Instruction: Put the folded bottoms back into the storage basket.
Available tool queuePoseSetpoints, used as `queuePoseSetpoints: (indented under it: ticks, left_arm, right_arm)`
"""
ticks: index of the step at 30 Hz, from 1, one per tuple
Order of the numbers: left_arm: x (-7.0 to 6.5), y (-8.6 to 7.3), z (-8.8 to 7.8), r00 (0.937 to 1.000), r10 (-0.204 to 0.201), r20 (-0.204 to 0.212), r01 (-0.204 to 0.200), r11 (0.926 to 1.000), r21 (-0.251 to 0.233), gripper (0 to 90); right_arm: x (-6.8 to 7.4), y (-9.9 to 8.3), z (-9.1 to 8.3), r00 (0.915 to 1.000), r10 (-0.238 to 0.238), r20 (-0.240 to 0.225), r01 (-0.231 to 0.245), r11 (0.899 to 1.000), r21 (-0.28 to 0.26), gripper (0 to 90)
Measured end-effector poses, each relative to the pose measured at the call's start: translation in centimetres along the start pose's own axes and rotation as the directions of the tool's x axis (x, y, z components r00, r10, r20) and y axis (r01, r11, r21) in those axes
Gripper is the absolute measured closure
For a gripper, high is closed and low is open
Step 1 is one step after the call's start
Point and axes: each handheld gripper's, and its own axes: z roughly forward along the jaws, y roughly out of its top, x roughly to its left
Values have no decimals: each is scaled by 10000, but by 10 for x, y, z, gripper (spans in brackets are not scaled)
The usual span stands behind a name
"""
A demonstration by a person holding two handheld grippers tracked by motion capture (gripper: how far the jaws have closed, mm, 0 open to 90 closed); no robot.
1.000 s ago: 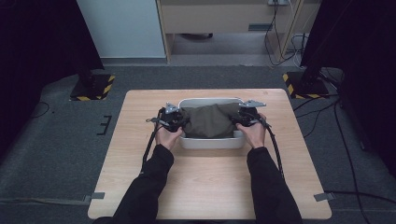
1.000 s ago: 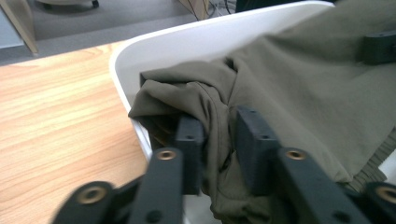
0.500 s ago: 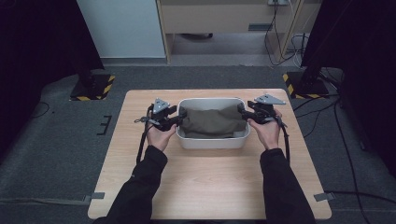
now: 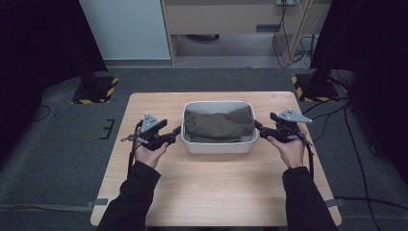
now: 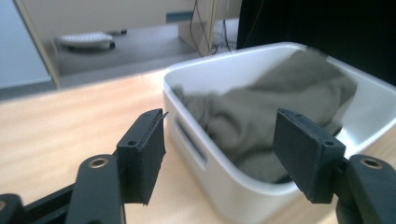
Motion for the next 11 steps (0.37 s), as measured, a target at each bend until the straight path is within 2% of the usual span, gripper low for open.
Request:
queuePoseSetpoints:
  ticks: [3,8,11]
  left_arm:
    - [8,-16,-8,9998,-81,-204,86,9997,245,322]
    - [20,-42,-15,9967,-596,-550,639,9947,802,301]
    - [24,-53,-18,9960,-466,-768,552,9919,1145,283]
  right_arm:
    - [-3,-13,-6,10000,40,-13,-39,9999,149,253]
    - [-8,-31,-16,9997,229,-37,-228,9995,229,241]
    - [-14,-40,-21,9995,292,107,-296,9989,368,233]
